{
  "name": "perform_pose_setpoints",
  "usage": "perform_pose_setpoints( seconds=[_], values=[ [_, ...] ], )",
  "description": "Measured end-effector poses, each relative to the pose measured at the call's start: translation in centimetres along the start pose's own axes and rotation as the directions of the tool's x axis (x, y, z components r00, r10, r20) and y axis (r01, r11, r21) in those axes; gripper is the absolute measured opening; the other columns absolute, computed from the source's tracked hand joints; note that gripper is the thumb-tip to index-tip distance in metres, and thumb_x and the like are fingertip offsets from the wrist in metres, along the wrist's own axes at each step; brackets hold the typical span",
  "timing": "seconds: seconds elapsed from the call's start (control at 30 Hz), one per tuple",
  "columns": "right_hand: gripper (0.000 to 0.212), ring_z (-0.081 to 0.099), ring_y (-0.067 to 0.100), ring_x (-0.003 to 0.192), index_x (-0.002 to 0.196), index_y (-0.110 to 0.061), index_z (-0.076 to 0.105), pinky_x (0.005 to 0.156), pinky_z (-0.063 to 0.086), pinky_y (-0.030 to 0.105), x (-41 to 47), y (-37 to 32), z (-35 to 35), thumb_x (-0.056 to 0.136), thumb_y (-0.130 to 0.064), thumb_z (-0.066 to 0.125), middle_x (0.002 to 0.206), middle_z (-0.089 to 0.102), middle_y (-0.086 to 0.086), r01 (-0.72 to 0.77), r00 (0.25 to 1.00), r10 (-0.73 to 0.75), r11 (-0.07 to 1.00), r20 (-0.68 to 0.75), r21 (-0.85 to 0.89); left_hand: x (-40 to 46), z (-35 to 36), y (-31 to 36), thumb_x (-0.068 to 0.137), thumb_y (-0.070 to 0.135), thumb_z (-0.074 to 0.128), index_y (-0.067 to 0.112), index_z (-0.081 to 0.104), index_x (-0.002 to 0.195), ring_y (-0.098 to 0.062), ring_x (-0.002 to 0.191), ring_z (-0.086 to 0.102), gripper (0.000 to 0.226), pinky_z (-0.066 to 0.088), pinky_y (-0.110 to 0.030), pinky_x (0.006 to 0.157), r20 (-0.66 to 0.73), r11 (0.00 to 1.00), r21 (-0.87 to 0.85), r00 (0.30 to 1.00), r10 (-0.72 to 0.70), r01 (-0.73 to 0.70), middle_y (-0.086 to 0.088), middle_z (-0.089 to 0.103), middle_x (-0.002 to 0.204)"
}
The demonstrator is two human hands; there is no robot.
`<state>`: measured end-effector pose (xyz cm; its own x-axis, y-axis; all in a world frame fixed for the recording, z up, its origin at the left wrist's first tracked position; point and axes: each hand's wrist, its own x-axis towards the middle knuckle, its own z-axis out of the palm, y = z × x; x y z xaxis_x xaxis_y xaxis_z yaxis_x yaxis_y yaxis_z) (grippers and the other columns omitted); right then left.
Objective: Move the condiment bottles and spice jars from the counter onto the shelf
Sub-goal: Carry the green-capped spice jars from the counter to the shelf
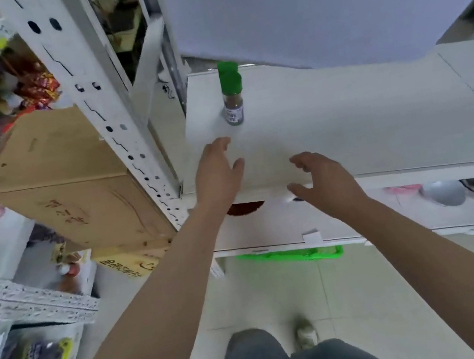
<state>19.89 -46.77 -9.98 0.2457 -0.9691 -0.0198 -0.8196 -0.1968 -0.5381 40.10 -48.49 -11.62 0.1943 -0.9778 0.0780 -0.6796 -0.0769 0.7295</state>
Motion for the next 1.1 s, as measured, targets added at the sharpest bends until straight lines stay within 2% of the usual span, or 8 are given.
perform_pose_setpoints(
  seconds=[0.1,0.27,0.33,0.47,0.63,0.83,1.0,1.1],
  values=[
    [0.051,0.056,0.021,0.114,0.131,-0.015,0.051,0.095,0.044,0.033,3.2,1.4,-0.1,0.084,-0.027,0.068,0.126,0.058,0.007,0.031,0.999,-0.031,0.999,0.009,0.008,4.3,1.7,0.0,0.089,0.022,0.062,0.01,0.044,0.137,-0.022,0.116,0.052,0.052,0.036,-0.022,0.087,-0.103,0.997,-0.055,0.992,-0.068,0.062,-0.01,0.051,0.127],
    [0.05,0.056,0.02,0.112,0.13,-0.015,0.053,0.098,0.044,0.035,6.7,2.5,0.3,0.084,-0.027,0.069,0.123,0.06,0.006,0.048,0.999,-0.048,0.998,-0.012,0.047,10.5,3.8,-0.4,0.083,0.024,0.071,0.009,0.042,0.137,-0.021,0.119,0.051,0.063,0.038,-0.023,0.094,-0.181,0.971,-0.219,0.974,-0.137,0.096,-0.01,0.047,0.134],
    [0.05,0.057,0.019,0.112,0.13,-0.015,0.053,0.098,0.044,0.033,7.6,2.7,0.4,0.084,-0.027,0.069,0.123,0.06,0.005,0.044,0.999,-0.043,0.997,-0.023,0.061,11.9,4.6,-0.7,0.08,0.023,0.074,0.009,0.046,0.132,-0.021,0.115,0.053,0.061,0.042,-0.026,0.094,-0.185,0.954,-0.284,0.97,-0.158,0.101,-0.009,0.051,0.13],
    [0.05,0.056,0.017,0.113,0.131,-0.016,0.053,0.097,0.044,0.032,8.5,2.5,0.6,0.085,-0.029,0.068,0.123,0.06,0.003,0.027,0.999,-0.024,0.997,-0.035,0.078,13.1,5.5,-1.1,0.076,0.022,0.076,0.009,0.05,0.113,-0.022,0.098,0.064,0.047,0.052,-0.033,0.084,-0.208,0.928,-0.362,0.963,-0.172,0.087,-0.002,0.062,0.109],
    [0.049,0.056,0.017,0.114,0.131,-0.016,0.052,0.099,0.045,0.034,9.2,2.1,1.2,0.085,-0.028,0.067,0.123,0.06,0.002,0.014,0.999,-0.011,0.996,-0.039,0.091,13.5,6.1,-1.3,0.077,0.019,0.074,0.012,0.047,0.107,-0.02,0.085,0.062,0.04,0.048,-0.03,0.076,-0.224,0.934,-0.346,0.96,-0.168,0.083,0.004,0.061,0.092],
    [0.049,0.056,0.018,0.112,0.129,-0.014,0.053,0.099,0.045,0.035,9.9,1.6,2.0,0.085,-0.027,0.068,0.121,0.061,0.003,0.002,0.999,0.002,0.994,-0.044,0.109,11.9,5.0,-1.3,0.079,0.022,0.074,0.009,0.061,0.11,-0.019,0.083,0.06,0.036,0.04,-0.023,0.068,-0.165,0.954,-0.289,0.978,-0.131,0.079,-0.003,0.067,0.097],
    [0.046,0.057,0.022,0.11,0.126,-0.01,0.055,0.098,0.045,0.036,12.0,0.9,2.0,0.084,-0.023,0.069,0.118,0.062,0.007,-0.006,0.999,0.013,0.987,-0.04,0.162,7.4,3.1,-1.5,0.086,0.026,0.069,0.007,0.058,0.111,-0.015,0.083,0.059,0.034,0.041,-0.022,0.064,-0.18,0.891,-0.423,0.948,-0.262,0.166,-0.002,0.063,0.097],
    [0.048,0.057,0.021,0.11,0.127,-0.009,0.054,0.093,0.042,0.026,14.6,0.3,2.3,0.084,-0.024,0.07,0.12,0.062,0.009,-0.041,0.997,0.054,0.973,-0.052,0.229,5.2,2.4,-1.9,0.088,0.031,0.066,0.009,0.056,0.111,-0.017,0.088,0.06,0.033,0.046,-0.028,0.075,-0.163,0.843,-0.482,0.921,-0.353,0.238,0.0,0.062,0.099]
  ],
)
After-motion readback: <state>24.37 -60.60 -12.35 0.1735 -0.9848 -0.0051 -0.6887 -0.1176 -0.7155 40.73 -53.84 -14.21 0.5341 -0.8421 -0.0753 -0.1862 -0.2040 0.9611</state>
